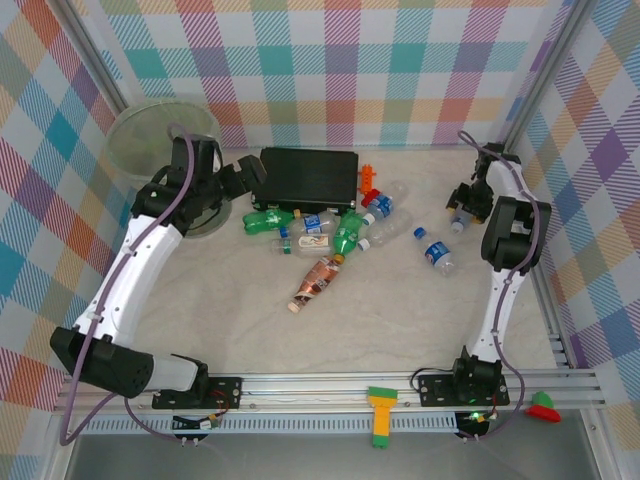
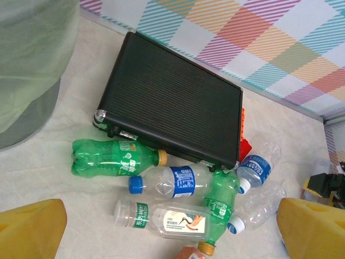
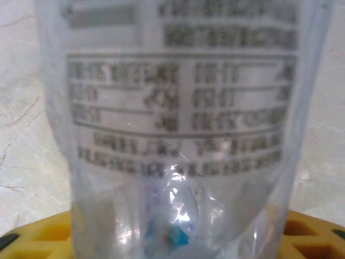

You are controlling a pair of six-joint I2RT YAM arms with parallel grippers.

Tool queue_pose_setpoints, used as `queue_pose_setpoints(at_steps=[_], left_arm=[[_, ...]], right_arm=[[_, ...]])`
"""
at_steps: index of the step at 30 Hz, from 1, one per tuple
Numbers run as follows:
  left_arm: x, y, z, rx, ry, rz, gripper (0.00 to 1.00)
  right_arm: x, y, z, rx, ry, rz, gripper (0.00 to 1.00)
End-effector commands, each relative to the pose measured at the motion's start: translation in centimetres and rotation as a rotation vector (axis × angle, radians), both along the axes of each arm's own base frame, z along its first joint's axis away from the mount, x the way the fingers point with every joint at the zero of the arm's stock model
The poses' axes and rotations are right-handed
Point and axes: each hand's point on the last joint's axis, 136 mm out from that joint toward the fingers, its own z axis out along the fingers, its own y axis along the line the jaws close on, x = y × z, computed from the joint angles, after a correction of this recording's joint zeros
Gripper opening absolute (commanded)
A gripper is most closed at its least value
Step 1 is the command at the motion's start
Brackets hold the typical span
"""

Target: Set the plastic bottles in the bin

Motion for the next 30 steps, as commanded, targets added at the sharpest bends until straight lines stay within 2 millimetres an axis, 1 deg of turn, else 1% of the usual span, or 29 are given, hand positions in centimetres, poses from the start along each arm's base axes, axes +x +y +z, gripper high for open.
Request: queue_pose_setpoints(at_steps=[1, 2, 4, 6, 10, 12, 15, 18, 20, 21, 23, 27, 30], left_arm=[[-0.7, 0.4, 0.5, -0.006, -0.017, 0.024, 0.99], [-0.8, 0.4, 0.6, -0.008, -0.018, 0.021, 1.00], [-0.9, 0.0, 0.8, -0.025, -0.028, 0.001, 0.99], [-1.0, -0.4, 1.0, -0.044, -0.037, -0.018, 0.99], [-1.0, -1.2, 1.7, -0.097, -0.060, -0.049, 1.00], [-0.8, -1.8, 1.8, -0.139, -0.056, -0.068, 0.99], [-0.2, -2.8, 1.9, -0.223, -0.039, -0.093, 1.00], [0.6, -4.0, 2.2, -0.326, -0.030, -0.131, 1.00], [1.2, -4.9, 2.8, -0.395, -0.039, -0.161, 1.00], [1.4, -5.3, 3.1, -0.423, -0.045, -0.179, 0.99], [2.0, -6.1, 3.5, -0.480, -0.052, -0.209, 0.96], [2.9, -7.7, 4.3, -0.558, -0.057, -0.276, 0.88], [3.4, -8.6, 5.0, -0.596, -0.075, -0.323, 0.84]], right_arm=[[-0.2, 1.1, 1.6, 0.002, -0.036, 0.005, 0.51], [-0.1, 1.3, 2.1, -0.005, -0.053, 0.005, 0.48], [-0.2, 1.4, 3.1, -0.009, -0.081, 0.003, 0.46], [-0.3, 2.0, 4.2, -0.005, -0.109, 0.008, 0.47], [-0.9, 3.5, 7.1, 0.008, -0.168, 0.026, 0.49], [-1.3, 4.8, 8.9, 0.022, -0.211, 0.045, 0.49], [-2.0, 7.3, 11.8, 0.032, -0.275, 0.097, 0.49], [-2.9, 10.7, 14.9, 0.028, -0.345, 0.186, 0.49], [-3.6, 13.7, 16.9, 0.026, -0.390, 0.261, 0.49], [-4.0, 15.0, 17.7, 0.025, -0.409, 0.294, 0.49], [-4.9, 18.4, 19.7, 0.030, -0.462, 0.372, 0.48], [-6.8, 24.7, 22.6, 0.047, -0.539, 0.514, 0.49], [-8.5, 29.5, 24.4, 0.052, -0.592, 0.634, 0.49]])
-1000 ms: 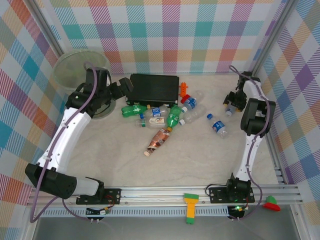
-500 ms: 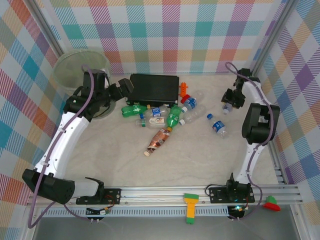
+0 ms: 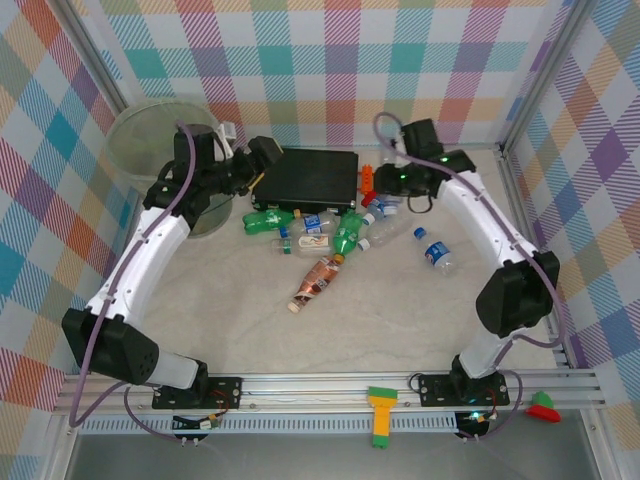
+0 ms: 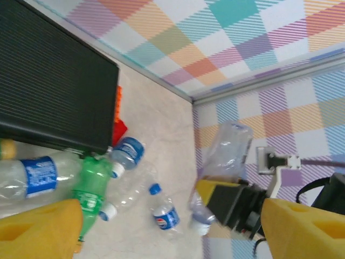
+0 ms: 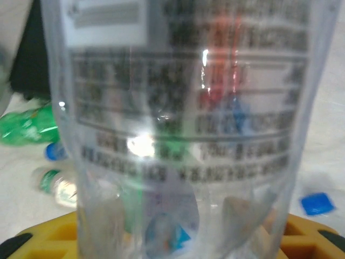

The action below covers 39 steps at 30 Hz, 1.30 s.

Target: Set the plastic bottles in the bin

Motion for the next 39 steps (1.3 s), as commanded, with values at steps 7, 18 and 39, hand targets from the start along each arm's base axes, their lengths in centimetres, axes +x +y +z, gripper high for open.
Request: queue_pose_setpoints(at_steps=[7, 18, 39], left_arm=[[0.2, -2.1, 1.8, -0.102, -0.065, -0.132, 0.78], [-1.5, -3.0, 3.5, -0.110, -0.141, -0.212, 0.71], [-1.7, -5.4, 4.2, -0.208, -0.158, -0.335, 0.67]], right_arm=[[-4.5, 10.9, 6.7, 0.054, -0.167, 0.309, 0.48], [-6.7, 15.5, 8.5, 0.159, -0.150, 0.456, 0.47], [-7.9, 17.7, 9.5, 0.207, -0.155, 0.538, 0.46]])
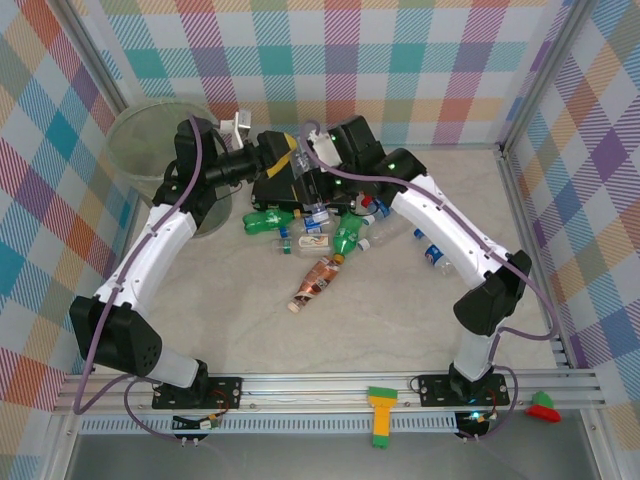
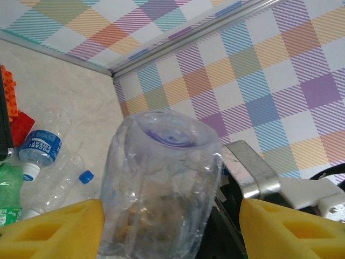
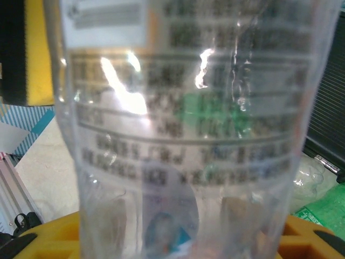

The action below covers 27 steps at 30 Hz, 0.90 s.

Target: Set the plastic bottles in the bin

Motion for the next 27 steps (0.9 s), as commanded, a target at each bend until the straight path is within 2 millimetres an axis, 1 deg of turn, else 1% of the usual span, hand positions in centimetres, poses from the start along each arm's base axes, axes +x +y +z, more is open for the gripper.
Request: queue_pose_setpoints(at_steps=[1, 7, 12, 15, 17, 22, 27], left_arm=[[-0.2, -1.0, 0.6, -0.028, -0.022, -0.051, 0.67], [0.0, -1.4, 1.2, -0.067, -0.030, -0.073, 0.66], [0.1, -1.6, 1.0, -0.067, -0.029, -0.076, 0.65], [-0.3, -1.9, 1.4, -0.072, -0.044, -0.093, 0.67], [-0.8, -2.0, 1.8, -0.080, -0.063, -0.108, 0.71], [-1.7, -2.2, 2.5, -0.092, -0.093, -0.134, 0.71], [-1.8, -2.3, 1.9, -0.087, -0.075, -0.140, 0.66]], right_arm=[[-1.0, 1.5, 1.9, 0.039, -0.035, 0.073, 0.46], [-1.6, 2.2, 2.2, 0.051, -0.033, 0.108, 0.45], [-2.0, 2.4, 2.4, 0.057, -0.030, 0.123, 0.45], [-2.1, 2.4, 2.4, 0.061, -0.023, 0.126, 0.45], [-2.1, 2.5, 2.3, 0.064, -0.017, 0.124, 0.45], [-2.5, 2.8, 2.4, 0.086, 0.005, 0.142, 0.45], [-2.8, 3.0, 2.8, 0.103, 0.007, 0.153, 0.45]])
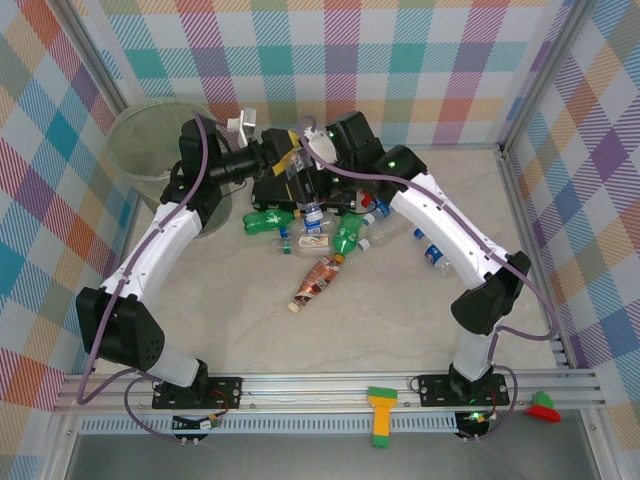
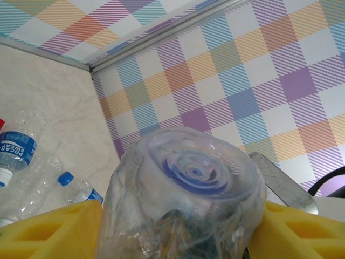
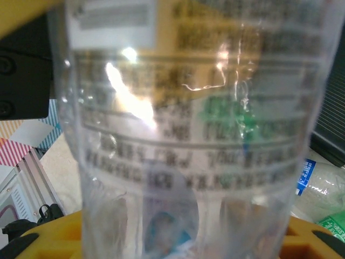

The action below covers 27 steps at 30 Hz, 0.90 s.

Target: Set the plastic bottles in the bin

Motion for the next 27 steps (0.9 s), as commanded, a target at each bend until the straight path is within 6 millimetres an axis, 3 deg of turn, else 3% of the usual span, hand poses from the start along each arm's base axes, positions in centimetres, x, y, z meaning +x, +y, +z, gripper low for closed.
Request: queue_pose_setpoints(at_steps=[1, 5, 7, 10, 12, 19, 27], left_arm=[[-1.8, -1.1, 1.3, -0.023, -0.052, -0.072, 0.61], [-1.9, -1.0, 1.6, -0.023, -0.064, -0.067, 0.49], [-1.9, -0.9, 1.9, -0.019, -0.073, -0.058, 0.49], [-1.7, -0.7, 1.9, -0.004, -0.079, -0.044, 0.49], [-1.6, -0.7, 1.9, 0.002, -0.083, -0.035, 0.49], [-0.6, 0.3, 2.2, 0.048, -0.102, 0.025, 0.49], [1.6, 3.7, 3.4, 0.181, -0.157, 0.203, 0.49]], right_arm=[[-1.6, 1.8, 1.5, 0.064, -0.004, 0.094, 0.45], [-1.7, 1.6, 1.4, 0.061, 0.001, 0.086, 0.51], [-1.7, 1.3, 1.4, 0.058, -0.005, 0.077, 0.54], [-1.4, 0.7, 1.5, 0.047, -0.023, 0.045, 0.85], [-1.3, 0.2, 1.7, 0.042, -0.036, 0.028, 1.00], [-1.1, -2.4, 2.3, 0.034, -0.070, -0.053, 0.99], [-1.3, -6.3, 5.6, 0.073, -0.188, -0.174, 0.99]])
